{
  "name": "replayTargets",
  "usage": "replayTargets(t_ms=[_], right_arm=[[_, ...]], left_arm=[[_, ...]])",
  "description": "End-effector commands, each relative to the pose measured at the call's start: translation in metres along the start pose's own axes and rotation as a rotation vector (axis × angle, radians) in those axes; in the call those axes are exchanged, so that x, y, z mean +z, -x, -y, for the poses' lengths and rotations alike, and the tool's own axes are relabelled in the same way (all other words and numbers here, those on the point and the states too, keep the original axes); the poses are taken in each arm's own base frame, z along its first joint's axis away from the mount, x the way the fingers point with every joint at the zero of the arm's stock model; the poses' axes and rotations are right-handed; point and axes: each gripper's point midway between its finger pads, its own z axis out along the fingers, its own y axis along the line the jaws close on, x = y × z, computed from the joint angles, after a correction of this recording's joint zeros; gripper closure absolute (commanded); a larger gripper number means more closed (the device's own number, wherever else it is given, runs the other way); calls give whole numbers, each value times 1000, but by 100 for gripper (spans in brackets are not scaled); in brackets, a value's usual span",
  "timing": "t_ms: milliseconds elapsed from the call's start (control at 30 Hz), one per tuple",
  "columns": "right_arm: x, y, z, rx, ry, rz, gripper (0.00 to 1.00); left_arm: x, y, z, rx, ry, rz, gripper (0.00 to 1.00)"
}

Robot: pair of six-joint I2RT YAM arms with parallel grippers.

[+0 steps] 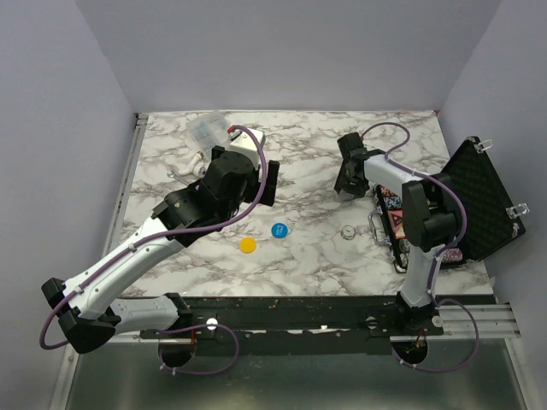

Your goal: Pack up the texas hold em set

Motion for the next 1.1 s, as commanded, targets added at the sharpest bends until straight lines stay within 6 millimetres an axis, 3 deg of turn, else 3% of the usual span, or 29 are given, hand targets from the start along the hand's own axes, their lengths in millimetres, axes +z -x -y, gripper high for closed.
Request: replayTargets(t_ms=[0,300,500,633,833,1067], right_arm=[[-24,7,6,2,7,41,87],[-65,19,17,26,29,125,99],[-95,25,39,52,-7,204,99],[-116,28,62,97,-62,278,99],[-140,25,117,221,-165,383,99],[-140,19,172,338,-233,374,99]], left_arm=[[-7,8,-4,-41,12,37,2],[-6,7,-2,-57,-1,20,1],[-6,6,0,-53,-7,10,1],[-4,3,3,-49,-19,-2,2],[-1,-1,8,-44,-36,-20,1],[1,-3,10,-41,-42,-31,2]])
